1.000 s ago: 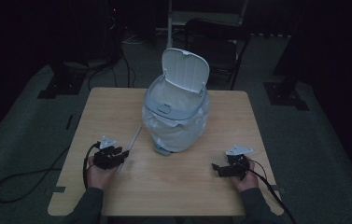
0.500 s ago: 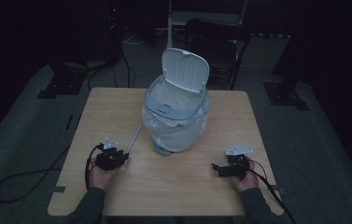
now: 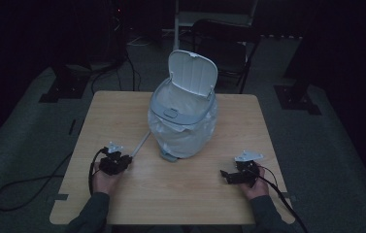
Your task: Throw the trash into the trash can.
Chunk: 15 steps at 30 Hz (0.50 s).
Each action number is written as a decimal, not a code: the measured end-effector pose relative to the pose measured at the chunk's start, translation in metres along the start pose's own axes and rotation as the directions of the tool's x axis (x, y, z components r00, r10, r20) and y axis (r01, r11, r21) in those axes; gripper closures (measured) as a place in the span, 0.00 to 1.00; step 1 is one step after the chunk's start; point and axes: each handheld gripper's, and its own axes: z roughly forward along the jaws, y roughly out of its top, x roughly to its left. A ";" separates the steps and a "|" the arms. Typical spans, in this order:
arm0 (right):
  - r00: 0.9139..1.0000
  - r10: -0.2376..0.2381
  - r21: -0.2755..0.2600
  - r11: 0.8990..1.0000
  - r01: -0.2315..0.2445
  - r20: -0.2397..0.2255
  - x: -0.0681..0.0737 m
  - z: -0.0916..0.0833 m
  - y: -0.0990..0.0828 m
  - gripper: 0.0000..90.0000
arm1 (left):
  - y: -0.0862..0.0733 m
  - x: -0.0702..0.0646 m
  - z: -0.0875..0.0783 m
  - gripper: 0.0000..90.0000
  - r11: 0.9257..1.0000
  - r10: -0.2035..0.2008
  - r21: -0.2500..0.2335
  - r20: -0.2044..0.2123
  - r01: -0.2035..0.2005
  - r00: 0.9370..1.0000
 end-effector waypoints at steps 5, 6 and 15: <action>1.000 0.000 0.000 1.000 0.000 0.000 0.000 0.000 0.000 0.14 | 0.001 -0.001 0.000 0.89 1.000 0.018 0.006 -0.006 -0.018 1.000; 1.000 -0.001 0.000 1.000 0.001 0.000 0.000 0.000 0.000 0.14 | 0.001 -0.001 0.000 0.89 1.000 0.017 0.005 -0.004 -0.017 1.000; 1.000 0.000 0.000 1.000 0.000 0.000 0.000 0.000 0.000 0.14 | 0.005 0.005 -0.009 0.89 1.000 0.006 -0.027 0.013 -0.005 1.000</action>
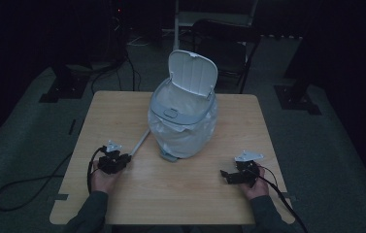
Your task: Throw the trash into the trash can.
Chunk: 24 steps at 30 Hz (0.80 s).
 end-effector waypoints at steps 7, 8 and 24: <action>1.000 -0.001 0.000 1.000 0.001 0.000 0.000 0.000 0.000 0.14 | 0.007 0.005 -0.015 0.89 0.999 -0.010 -0.047 0.010 0.011 1.000; 1.000 0.000 0.000 1.000 0.000 0.000 0.000 0.000 0.000 0.14 | 0.009 0.006 -0.017 0.89 0.999 -0.005 -0.051 0.009 0.006 1.000; 1.000 0.000 0.002 1.000 0.000 0.000 0.000 0.000 0.000 0.14 | 0.033 0.010 -0.050 0.89 0.991 0.032 -0.130 0.023 -0.028 0.999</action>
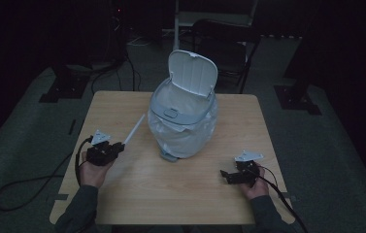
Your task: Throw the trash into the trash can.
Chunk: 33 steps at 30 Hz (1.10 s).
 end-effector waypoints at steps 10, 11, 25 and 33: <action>1.000 -0.001 -0.001 1.000 0.001 0.000 0.000 0.000 0.000 0.14 | 0.020 0.002 -0.022 0.89 0.998 0.029 -0.052 0.006 -0.029 1.000; 1.000 -0.001 -0.001 1.000 0.001 0.000 0.000 0.000 0.000 0.14 | 0.022 0.003 -0.024 0.89 0.998 0.031 -0.058 0.006 -0.031 0.999; 1.000 -0.001 -0.002 1.000 0.001 0.000 0.000 0.000 0.000 0.14 | 0.050 0.008 -0.053 0.89 0.991 0.052 -0.127 0.020 -0.049 0.998; 1.000 -0.001 -0.002 1.000 0.001 -0.001 0.000 0.000 0.000 0.14 | 0.066 0.006 -0.067 0.89 0.984 0.083 -0.157 0.020 -0.079 0.996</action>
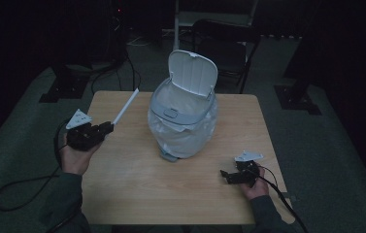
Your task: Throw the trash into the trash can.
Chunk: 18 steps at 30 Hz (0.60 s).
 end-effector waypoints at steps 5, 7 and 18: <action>1.000 0.000 0.000 1.000 0.000 0.000 0.000 0.000 0.000 0.14 | 0.012 -0.003 -0.003 0.89 1.000 0.016 -0.017 0.013 -0.016 1.000; 1.000 -0.001 -0.001 1.000 0.001 0.000 0.000 0.000 0.000 0.14 | 0.017 -0.005 -0.003 0.89 0.999 0.027 -0.020 0.016 -0.027 1.000; 1.000 0.000 0.001 1.000 0.000 0.000 0.000 0.000 0.000 0.14 | 0.038 -0.017 0.000 0.89 0.997 0.064 -0.034 0.060 -0.062 0.996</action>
